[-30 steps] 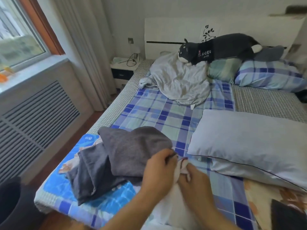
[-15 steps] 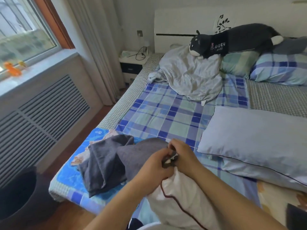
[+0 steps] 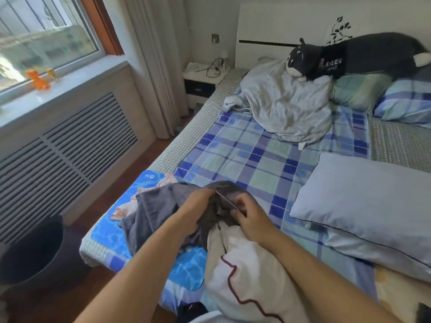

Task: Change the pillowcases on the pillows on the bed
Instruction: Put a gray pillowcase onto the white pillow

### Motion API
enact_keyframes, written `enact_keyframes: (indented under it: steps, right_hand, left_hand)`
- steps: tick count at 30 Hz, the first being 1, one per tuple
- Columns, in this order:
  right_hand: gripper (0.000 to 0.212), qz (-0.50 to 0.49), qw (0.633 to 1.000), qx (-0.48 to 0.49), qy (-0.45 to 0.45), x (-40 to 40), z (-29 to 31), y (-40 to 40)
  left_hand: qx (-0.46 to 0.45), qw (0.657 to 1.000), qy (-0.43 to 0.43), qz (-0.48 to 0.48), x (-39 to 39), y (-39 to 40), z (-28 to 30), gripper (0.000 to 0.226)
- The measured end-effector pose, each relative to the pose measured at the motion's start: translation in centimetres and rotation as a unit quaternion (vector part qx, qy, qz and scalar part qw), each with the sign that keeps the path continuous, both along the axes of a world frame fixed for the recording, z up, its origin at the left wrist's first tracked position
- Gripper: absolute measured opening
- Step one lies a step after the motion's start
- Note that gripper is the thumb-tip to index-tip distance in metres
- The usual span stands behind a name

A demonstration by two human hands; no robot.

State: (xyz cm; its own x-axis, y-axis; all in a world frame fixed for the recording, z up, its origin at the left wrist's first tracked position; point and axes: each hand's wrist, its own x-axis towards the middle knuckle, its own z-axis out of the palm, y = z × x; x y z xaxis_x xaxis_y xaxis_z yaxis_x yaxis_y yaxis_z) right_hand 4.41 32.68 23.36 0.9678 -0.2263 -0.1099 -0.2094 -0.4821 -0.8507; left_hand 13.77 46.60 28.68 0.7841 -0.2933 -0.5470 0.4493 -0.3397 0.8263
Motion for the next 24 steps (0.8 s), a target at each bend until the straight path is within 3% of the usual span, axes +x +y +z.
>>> enact_keyframes:
  steps: [2,3,4,6,7,8,10,13,15,16,18,21,24]
  right_hand:
    - [0.005,-0.042,0.992,0.111,0.043,1.3,0.8,-1.3]
    - [0.009,-0.098,0.977,0.182,0.061,1.7,0.7,-2.1]
    - [0.012,-0.161,0.946,0.271,0.072,1.9,0.7,-2.7]
    - [0.011,-0.231,0.881,0.406,0.073,1.9,0.5,-3.0]
    - [0.009,-0.240,0.867,0.431,0.073,1.6,0.3,-2.7]
    - [0.009,-0.235,0.864,0.439,0.077,1.2,0.0,-2.3]
    - [0.015,-0.174,0.912,0.361,0.087,0.2,-0.4,-1.4]
    - [0.058,-0.030,0.976,0.206,0.067,0.1,-0.8,0.0]
    - [0.059,-0.016,0.994,0.105,0.029,0.8,-0.9,1.4]
    - [0.044,-0.055,0.994,0.090,0.006,1.1,-0.9,1.7]
    - [0.019,-0.169,0.974,0.153,-0.010,1.5,-0.1,0.9]
    - [0.013,-0.215,0.964,0.148,0.059,1.4,0.3,-1.3]
    - [0.012,-0.216,0.954,0.185,0.094,1.5,0.2,-1.6]
  left_hand:
    - [-0.011,0.995,0.087,-0.044,1.2,0.3,0.9,0.015]
    - [-0.016,0.987,0.107,-0.118,1.7,1.0,1.1,0.020]
    - [-0.004,0.975,0.089,-0.203,2.3,1.8,0.8,0.042]
    - [0.090,0.927,-0.061,-0.360,2.5,3.0,-0.7,0.072]
    - [0.142,0.891,-0.172,-0.396,2.3,3.4,-1.8,0.068]
    - [0.163,0.869,-0.259,-0.388,2.2,3.6,-2.8,0.058]
    - [0.137,0.890,-0.313,-0.300,2.0,4.0,-3.9,0.042]
    - [0.109,0.958,-0.238,-0.114,2.6,3.2,-4.1,0.020]
    - [0.086,0.977,-0.180,-0.071,2.5,1.9,-3.4,0.018]
    - [0.075,0.979,-0.171,-0.086,2.1,1.5,-2.9,0.017]
    - [0.061,0.971,-0.156,-0.169,1.3,1.5,-2.4,0.018]
    - [0.030,0.914,-0.134,-0.381,0.4,3.4,-2.0,0.060]
    - [0.035,0.863,-0.219,-0.454,0.7,4.0,-2.0,0.052]
